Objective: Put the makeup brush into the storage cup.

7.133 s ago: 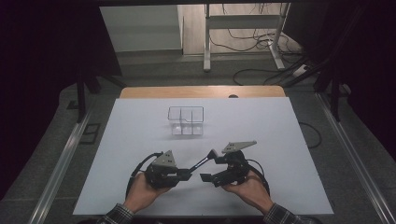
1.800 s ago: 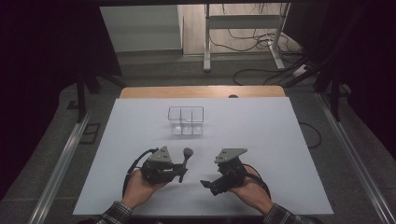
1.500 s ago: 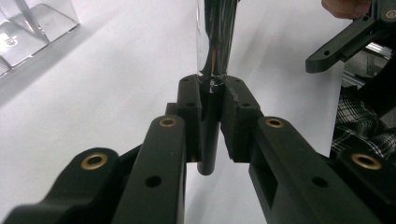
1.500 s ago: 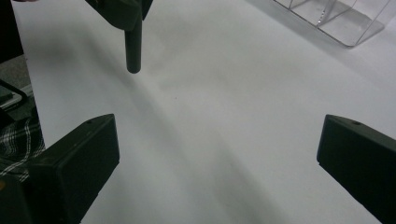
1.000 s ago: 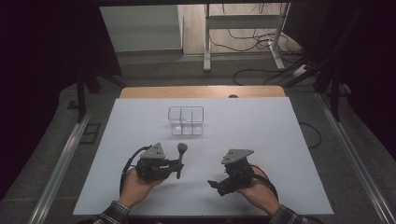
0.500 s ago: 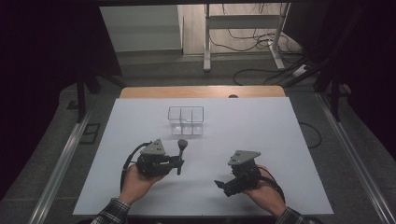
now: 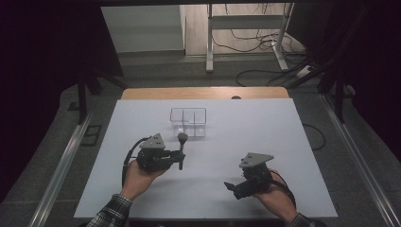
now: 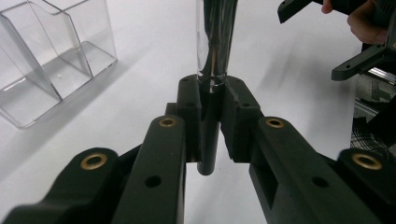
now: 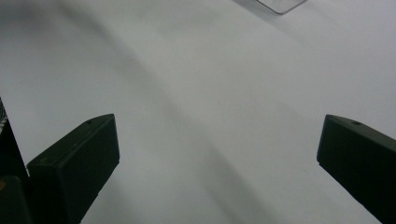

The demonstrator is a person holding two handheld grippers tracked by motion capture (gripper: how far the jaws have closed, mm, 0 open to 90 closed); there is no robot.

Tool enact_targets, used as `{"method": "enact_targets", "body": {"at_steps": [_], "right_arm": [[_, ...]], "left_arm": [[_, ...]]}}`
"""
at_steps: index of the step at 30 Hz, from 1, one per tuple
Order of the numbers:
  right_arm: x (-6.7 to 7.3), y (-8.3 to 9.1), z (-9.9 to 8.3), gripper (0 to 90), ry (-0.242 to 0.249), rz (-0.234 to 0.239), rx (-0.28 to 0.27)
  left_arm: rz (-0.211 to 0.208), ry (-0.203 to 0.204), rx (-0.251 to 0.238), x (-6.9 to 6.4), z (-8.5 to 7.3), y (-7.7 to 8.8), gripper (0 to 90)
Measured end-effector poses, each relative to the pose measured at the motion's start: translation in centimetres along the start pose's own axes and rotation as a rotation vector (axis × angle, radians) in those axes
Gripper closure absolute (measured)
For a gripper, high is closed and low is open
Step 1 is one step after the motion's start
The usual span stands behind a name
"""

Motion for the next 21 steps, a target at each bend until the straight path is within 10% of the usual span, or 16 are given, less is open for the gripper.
{"method": "enact_targets", "body": {"at_steps": [21], "right_arm": [[-1.5,1.7,-1.4,0.0,-0.036,-0.054,-0.001]], "left_arm": [[0.009,0.01,-0.023,1.4,1.7,-0.4,78.4]]}}
Point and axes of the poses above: each handheld gripper's, and its own axes: y roughly backward along the jaws, z roughly out of its top, x roughly to its left, the point moved 7 cm from there along -y, roughly forward along the jaws, and after that the axes turned 1 degree about -x, right-handed, at the moved point
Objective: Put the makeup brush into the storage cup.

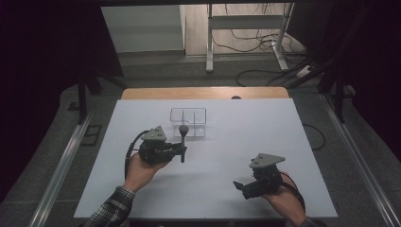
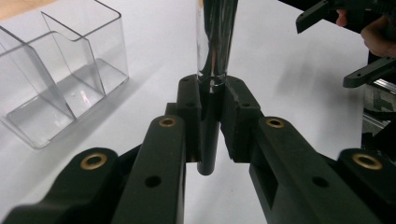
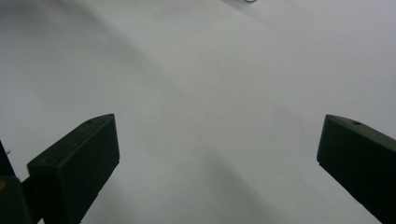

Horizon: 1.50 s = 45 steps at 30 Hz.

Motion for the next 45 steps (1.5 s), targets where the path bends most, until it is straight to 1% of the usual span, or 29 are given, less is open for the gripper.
{"method": "enact_targets", "body": {"at_steps": [5,9,14,22,26,31,39,45], "right_arm": [[-0.5,0.4,-0.3,0.0,-0.018,-0.011,-0.005],[-0.9,0.7,-0.6,0.0,-0.017,-0.026,-0.001],[-1.2,1.0,-0.9,0.0,-0.014,-0.041,0.005],[-1.7,1.6,-1.4,0.0,-0.024,-0.057,0.003],[-2.0,1.9,-1.7,0.0,-0.039,-0.062,0.005],[-2.5,2.3,-2.2,0.0,-0.06,-0.068,0.014],[-3.3,3.1,-3.1,0.0,-0.092,-0.087,0.017],[-4.0,3.7,-3.9,0.0,-0.114,-0.099,0.026]], "left_arm": [[-0.003,0.005,-0.004,0.3,0.3,-0.2,78.4],[-0.003,0.005,-0.003,0.5,0.5,-0.3,78.4],[-0.019,0.005,-0.003,0.9,0.8,-0.5,78.4],[-0.002,-0.001,-0.018,1.5,1.5,-0.5,78.3],[0.009,-0.003,-0.018,1.8,1.8,-0.6,78.3],[0.007,0.002,-0.017,2.1,2.1,-0.9,78.2],[0.015,-0.014,-0.016,2.5,2.7,-1.6,78.2],[0.015,-0.008,-0.019,2.9,3.1,-2.1,78.3]]}}
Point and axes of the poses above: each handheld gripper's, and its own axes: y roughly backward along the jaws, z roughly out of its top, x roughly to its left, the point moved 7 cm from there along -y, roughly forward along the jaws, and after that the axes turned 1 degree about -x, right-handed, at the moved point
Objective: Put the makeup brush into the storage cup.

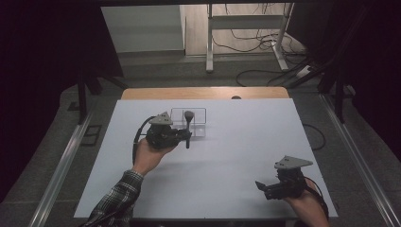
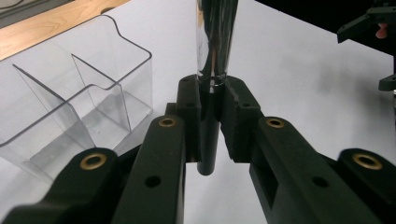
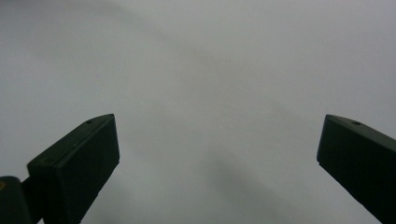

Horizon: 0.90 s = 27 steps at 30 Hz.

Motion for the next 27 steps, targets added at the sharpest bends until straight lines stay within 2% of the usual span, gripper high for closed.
{"method": "enact_targets", "body": {"at_steps": [21,27], "right_arm": [[-1.5,1.2,-1.9,0.0,-0.08,-0.028,0.011],[-1.8,1.5,-2.0,0.0,-0.102,-0.029,-0.011]], "left_arm": [[0.009,0.006,-0.02,1.3,2.0,-1.0,78.3],[0.013,0.018,-0.025,1.8,2.4,-1.2,78.3]]}}
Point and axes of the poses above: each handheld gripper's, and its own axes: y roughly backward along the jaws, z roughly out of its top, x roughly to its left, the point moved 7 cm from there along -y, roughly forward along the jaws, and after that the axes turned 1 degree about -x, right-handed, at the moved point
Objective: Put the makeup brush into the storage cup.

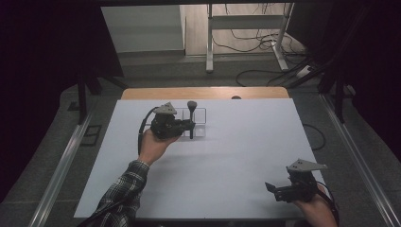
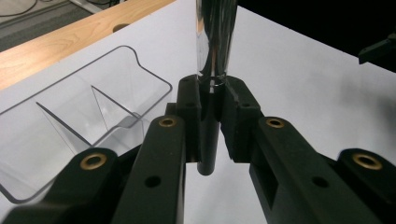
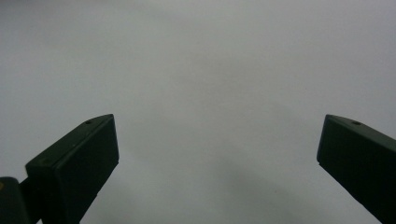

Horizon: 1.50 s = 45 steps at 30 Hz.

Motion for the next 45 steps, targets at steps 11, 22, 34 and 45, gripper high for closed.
{"method": "enact_targets", "body": {"at_steps": [11,22,34,45], "right_arm": [[-0.3,0.2,0.0,0.0,-0.007,-0.004,-0.005],[-0.7,0.6,-0.2,0.0,-0.021,-0.01,-0.016],[-1.0,0.8,-0.2,0.0,-0.031,-0.011,-0.023],[-1.2,1.0,-0.3,0.0,-0.033,-0.013,-0.026]], "left_arm": [[0.011,0.018,-0.028,0.9,1.1,-0.5,78.3],[0.025,0.032,-0.058,1.7,1.9,-1.0,78.3],[0.034,0.024,-0.065,1.9,2.7,-1.9,78.3],[0.047,0.028,-0.078,2.4,3.2,-2.6,78.3]]}}
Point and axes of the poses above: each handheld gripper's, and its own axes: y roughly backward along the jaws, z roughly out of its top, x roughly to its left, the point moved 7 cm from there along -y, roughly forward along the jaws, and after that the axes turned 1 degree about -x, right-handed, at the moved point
